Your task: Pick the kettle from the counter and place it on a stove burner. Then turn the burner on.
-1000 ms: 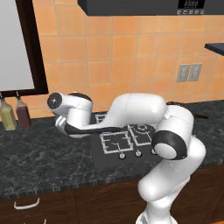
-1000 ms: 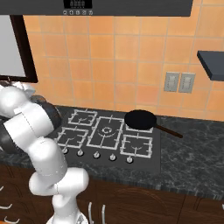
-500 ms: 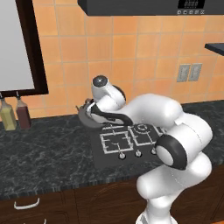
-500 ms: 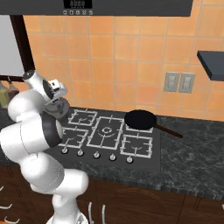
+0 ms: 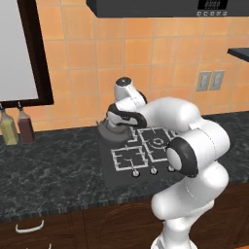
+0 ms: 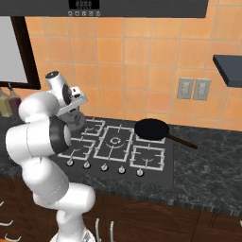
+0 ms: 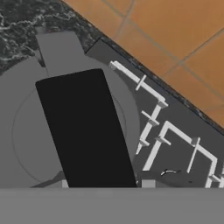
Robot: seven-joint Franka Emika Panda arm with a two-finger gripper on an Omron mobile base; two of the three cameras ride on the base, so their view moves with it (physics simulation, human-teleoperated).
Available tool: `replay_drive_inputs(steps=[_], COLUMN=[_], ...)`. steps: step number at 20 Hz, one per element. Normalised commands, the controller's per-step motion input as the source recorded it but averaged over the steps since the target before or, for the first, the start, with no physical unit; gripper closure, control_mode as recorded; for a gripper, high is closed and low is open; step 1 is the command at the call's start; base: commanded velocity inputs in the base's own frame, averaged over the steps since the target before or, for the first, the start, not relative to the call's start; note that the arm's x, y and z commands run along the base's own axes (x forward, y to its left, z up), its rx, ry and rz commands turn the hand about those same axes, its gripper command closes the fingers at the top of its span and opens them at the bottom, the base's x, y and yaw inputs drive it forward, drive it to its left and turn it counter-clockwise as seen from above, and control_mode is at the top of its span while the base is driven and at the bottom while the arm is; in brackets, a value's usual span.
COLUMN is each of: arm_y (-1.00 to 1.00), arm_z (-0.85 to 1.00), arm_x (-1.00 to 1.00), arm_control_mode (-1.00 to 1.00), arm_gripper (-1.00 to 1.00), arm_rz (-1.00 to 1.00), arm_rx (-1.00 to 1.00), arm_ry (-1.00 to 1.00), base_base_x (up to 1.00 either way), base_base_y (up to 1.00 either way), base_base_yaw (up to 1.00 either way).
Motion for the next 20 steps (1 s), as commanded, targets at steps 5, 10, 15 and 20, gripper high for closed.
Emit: replay_drive_inputs(steps=[5,10,15,20], arm_y=[-0.27,-0.21,0.09,-0.02], arm_z=[-0.17,-0.38,-0.31,-0.03], arm_x=[0.03,0.05,0.1,-0.23], arm_control_mode=[-1.0,-1.0,-1.0,-1.0], arm_gripper=[1.0,1.0,1.0,1.0], arm_rz=[0.0,0.0,0.0,0.0], arm_rx=[-0.03,-0.19,-0.23,-0.03], arm_ry=[0.07,0.08,0.2,0.15], base_base_x=[0.0,0.0,0.0,0.0], base_base_y=[0.0,0.0,0.0,0.0], base_base_yaw=[0.0,0.0,0.0,0.0])
